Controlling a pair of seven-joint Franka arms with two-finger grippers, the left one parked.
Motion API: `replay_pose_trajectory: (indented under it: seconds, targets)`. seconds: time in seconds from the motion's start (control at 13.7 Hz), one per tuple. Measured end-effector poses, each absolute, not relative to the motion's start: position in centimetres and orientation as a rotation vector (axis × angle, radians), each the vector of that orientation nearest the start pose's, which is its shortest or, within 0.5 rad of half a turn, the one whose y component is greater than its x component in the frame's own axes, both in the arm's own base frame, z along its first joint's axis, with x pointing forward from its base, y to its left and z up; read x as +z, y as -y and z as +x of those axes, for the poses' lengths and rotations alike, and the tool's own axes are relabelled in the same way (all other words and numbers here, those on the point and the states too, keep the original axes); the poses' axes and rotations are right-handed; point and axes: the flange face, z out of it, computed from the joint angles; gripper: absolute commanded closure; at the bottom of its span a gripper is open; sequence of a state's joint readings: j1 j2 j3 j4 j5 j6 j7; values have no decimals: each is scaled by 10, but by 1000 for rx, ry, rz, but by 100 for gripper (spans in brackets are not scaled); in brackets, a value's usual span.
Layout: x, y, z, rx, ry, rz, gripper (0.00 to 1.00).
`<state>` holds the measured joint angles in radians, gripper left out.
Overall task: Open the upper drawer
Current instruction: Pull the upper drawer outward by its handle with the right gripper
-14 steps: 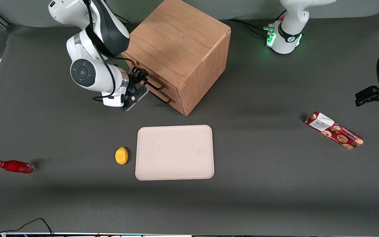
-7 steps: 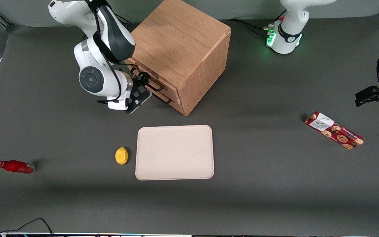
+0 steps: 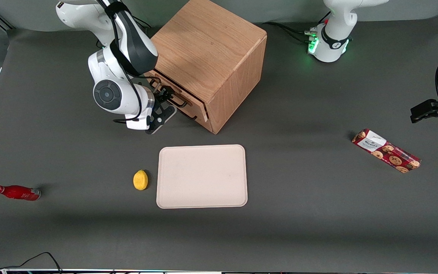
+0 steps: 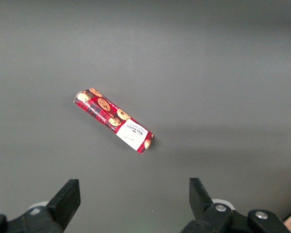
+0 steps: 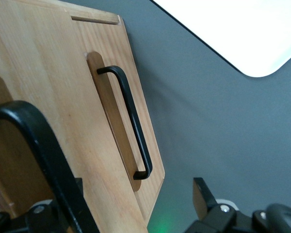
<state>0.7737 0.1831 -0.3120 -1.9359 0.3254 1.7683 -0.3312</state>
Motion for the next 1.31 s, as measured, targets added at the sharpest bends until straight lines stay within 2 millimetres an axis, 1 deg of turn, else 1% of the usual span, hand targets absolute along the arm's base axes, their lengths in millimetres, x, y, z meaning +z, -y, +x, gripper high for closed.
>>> replay_pose_trajectory:
  seconds: [0.36,0.73,1.09,1.31]
  targets:
    - [374,-251,509,467,984,-2685,0]
    - [369,-236,533,430,1040,-2669,0]
    - [368,-214,562,383,1091,-2670,0]
    - [368,-204,574,361,1130,-2667,0]
